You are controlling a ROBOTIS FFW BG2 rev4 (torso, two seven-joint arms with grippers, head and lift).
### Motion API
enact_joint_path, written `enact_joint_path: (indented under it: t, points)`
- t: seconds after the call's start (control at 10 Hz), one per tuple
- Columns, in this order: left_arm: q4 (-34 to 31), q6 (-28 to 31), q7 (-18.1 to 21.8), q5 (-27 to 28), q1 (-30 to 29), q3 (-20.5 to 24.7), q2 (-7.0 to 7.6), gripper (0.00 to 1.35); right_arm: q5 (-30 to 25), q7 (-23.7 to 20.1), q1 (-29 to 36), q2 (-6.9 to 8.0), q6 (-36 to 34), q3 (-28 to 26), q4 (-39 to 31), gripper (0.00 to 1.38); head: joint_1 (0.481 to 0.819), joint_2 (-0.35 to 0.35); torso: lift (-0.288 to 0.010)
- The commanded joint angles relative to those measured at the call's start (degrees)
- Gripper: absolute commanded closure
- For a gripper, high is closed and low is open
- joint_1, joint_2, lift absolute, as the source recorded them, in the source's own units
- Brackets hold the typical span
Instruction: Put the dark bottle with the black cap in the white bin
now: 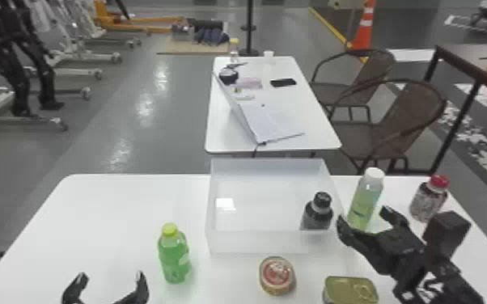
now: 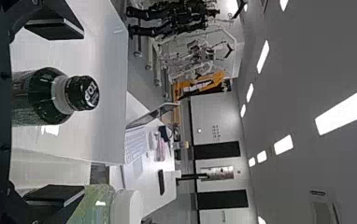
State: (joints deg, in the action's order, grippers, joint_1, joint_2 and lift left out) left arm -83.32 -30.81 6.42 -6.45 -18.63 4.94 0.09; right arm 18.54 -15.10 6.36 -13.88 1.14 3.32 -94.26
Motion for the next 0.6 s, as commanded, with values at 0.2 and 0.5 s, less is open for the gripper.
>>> enact_joint_path:
  t: [0.2, 0.5]
  points:
    - [0.0, -0.3, -0.1, 0.1, 0.0, -0.2, -0.24, 0.10, -2.7, 1.5, 10.3, -0.18, -1.4, -2.8, -7.6, 0.13, 0.549, 0.000, -0.100]
    - [0.0, -0.7, -0.3, 0.6, 0.2, -0.5, -0.24, 0.10, -5.4, -3.0, 14.2, -1.67, -0.9, -4.5, -6.4, 0.13, 0.549, 0.000, -0.100]
